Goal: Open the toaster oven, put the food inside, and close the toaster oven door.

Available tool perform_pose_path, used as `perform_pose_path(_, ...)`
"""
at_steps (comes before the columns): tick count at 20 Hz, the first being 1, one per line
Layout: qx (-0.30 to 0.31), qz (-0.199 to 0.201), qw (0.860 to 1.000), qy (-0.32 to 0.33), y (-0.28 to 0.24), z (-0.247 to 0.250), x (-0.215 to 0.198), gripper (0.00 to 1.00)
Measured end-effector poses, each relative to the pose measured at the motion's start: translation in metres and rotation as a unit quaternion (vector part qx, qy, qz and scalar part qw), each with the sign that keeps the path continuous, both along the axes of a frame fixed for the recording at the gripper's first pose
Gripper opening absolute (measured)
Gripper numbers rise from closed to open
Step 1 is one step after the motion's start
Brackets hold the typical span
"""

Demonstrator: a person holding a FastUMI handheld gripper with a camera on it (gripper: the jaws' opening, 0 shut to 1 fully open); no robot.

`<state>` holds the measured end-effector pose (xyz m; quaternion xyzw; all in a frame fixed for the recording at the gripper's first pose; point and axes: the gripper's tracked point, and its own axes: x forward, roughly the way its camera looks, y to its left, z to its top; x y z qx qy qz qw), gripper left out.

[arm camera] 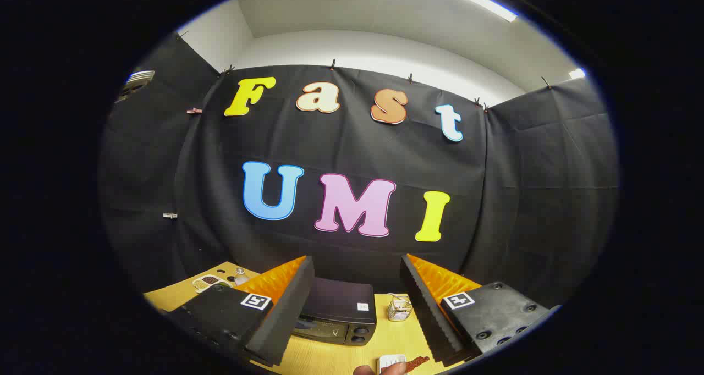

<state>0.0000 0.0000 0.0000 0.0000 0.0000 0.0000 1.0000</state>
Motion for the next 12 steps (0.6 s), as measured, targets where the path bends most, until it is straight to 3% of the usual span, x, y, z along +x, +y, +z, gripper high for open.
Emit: perform_pose_path(12,0.005,-0.003,1.0,-0.001,-0.0049,-0.0018,-0.0106,0.97)
